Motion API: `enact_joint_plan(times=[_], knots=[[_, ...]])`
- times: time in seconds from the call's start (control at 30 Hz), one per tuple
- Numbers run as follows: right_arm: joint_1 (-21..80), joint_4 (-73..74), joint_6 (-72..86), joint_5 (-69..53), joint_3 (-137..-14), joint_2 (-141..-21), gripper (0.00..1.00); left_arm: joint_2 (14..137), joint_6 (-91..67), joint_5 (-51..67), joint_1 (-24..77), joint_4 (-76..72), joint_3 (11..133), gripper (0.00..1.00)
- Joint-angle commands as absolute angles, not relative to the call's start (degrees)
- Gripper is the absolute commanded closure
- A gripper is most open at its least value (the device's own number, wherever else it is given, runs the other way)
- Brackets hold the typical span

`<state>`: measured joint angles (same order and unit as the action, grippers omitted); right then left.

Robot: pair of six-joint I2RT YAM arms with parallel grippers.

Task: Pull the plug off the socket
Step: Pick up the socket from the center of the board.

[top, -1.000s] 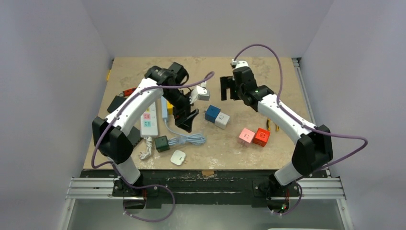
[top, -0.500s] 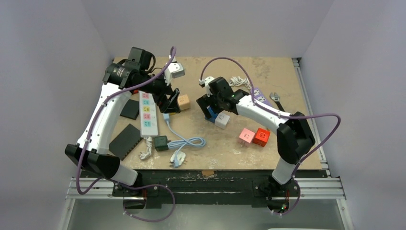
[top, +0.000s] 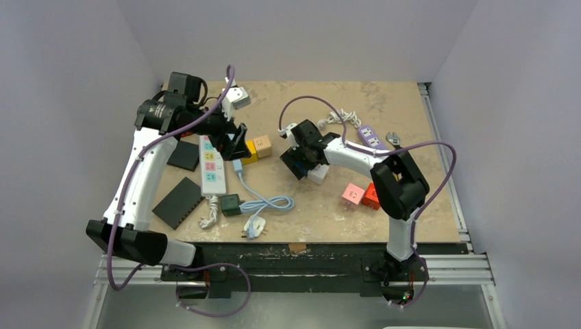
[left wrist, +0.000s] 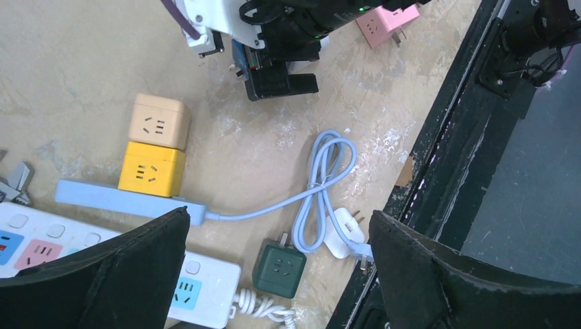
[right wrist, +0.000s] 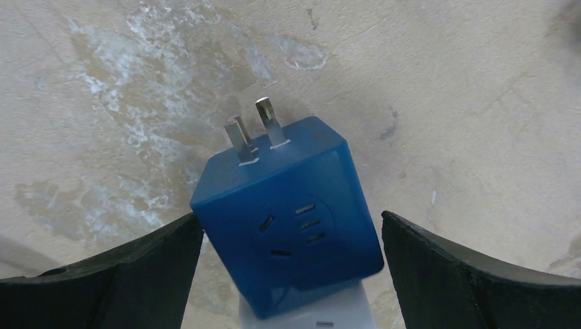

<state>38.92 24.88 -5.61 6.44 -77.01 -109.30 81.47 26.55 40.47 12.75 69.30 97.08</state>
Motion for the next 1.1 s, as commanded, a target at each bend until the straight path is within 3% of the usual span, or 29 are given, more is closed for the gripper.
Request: enact_joint_plan(times=[0.0, 0.3, 0.4, 0.47, 0.53, 0.6, 0.63, 0.93, 1.07], knots=[[38.8, 24.0, -7.4, 7.3, -80.9, -110.9, 0.01, 78.5, 25.6, 39.9, 12.1, 66.2, 95.9, 0.0], [38.8, 24.6, -6.1, 6.6, -81.4, -113.9, 0.02, 81.2, 24.9, 24.8, 9.5, 64.8, 91.8, 0.0], [38.7, 25.2, -4.7, 8.6, -82.1, -114.3, 0.11, 80.6, 23.5, 24.0, 7.4, 63.8, 93.1, 0.0], [38.5, 26.1, -3.4, 9.3, -83.5, -115.1, 0.29, 79.6, 21.5, 19.3, 6.8, 61.3, 93.3, 0.0], [38.5, 26.1, -2.3, 9.6, -84.0, -115.2, 0.57, 78.0, 18.6, 11.4, 5.6, 56.4, 91.6, 0.0], [38.5, 26.0, -1.5, 9.7, -84.2, -115.0, 0.89, 76.8, 16.2, 9.6, 3.1, 52.5, 89.8, 0.0], [38.5, 26.1, -1.0, 9.7, -84.5, -115.0, 1.0, 76.8, 15.7, 9.7, 2.2, 52.6, 89.9, 0.0], [38.1, 27.7, 7.6, 1.0, -88.5, -113.1, 1.0, 76.2, 14.9, 19.9, 1.9, 58.7, 92.0, 0.01], [36.4, 17.8, 17.8, -2.2, -83.1, -106.2, 1.0, 75.0, 13.1, 21.1, 2.3, 58.8, 91.5, 0.07]])
